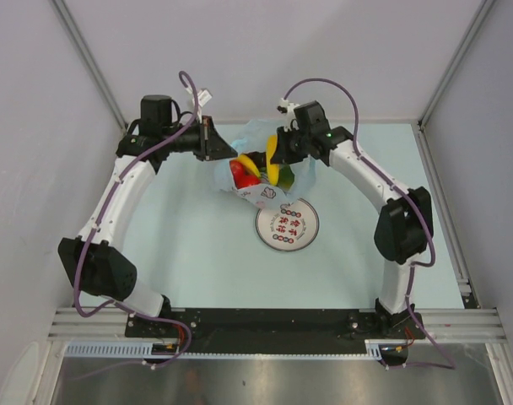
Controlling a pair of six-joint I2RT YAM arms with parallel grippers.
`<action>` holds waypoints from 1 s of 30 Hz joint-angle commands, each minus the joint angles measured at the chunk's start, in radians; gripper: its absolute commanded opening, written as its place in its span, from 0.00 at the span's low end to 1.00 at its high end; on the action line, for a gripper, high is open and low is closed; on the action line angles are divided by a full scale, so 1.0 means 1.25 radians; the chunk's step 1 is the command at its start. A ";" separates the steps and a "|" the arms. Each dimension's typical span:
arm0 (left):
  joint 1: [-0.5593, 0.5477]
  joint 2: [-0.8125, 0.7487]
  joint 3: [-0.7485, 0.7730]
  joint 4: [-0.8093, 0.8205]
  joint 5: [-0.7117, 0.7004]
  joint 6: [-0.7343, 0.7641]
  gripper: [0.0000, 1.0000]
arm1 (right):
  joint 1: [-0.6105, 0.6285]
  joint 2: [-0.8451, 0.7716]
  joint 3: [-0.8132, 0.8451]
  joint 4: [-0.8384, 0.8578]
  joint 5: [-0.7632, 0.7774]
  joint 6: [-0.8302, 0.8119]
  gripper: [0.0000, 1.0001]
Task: Take the fake fruits out of the plastic bag
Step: Take out the fake fruit from the plastic bag, then place the fake fruit on the plate.
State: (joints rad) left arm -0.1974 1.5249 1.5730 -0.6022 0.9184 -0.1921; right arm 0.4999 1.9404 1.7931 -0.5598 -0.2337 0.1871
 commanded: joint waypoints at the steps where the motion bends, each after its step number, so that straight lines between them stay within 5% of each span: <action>1: -0.004 0.000 0.026 0.051 -0.003 0.024 0.01 | 0.007 -0.057 -0.017 -0.097 -0.139 -0.132 0.00; 6: -0.006 0.013 0.034 0.083 -0.009 0.013 0.00 | 0.062 -0.158 -0.022 -0.166 -0.235 -0.386 0.00; 13: -0.014 0.015 0.042 0.093 -0.038 0.006 0.00 | 0.219 -0.368 -0.178 -0.154 -0.194 -0.643 0.00; 18: -0.015 0.005 0.036 0.098 -0.066 -0.001 0.00 | 0.282 -0.465 -0.298 -0.119 -0.132 -0.665 0.00; 26: -0.016 -0.028 0.030 0.105 -0.117 -0.013 0.00 | 0.320 -0.404 -0.412 -0.161 -0.066 -0.608 0.00; 30: -0.015 -0.053 0.018 0.105 -0.124 -0.010 0.00 | 0.365 -0.375 -0.488 -0.049 0.104 -0.577 0.00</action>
State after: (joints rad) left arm -0.2073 1.5311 1.5806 -0.4992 0.7830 -0.1944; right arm 0.9092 1.4548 1.2514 -0.7345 -0.3035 -0.5819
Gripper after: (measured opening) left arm 0.011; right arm 0.112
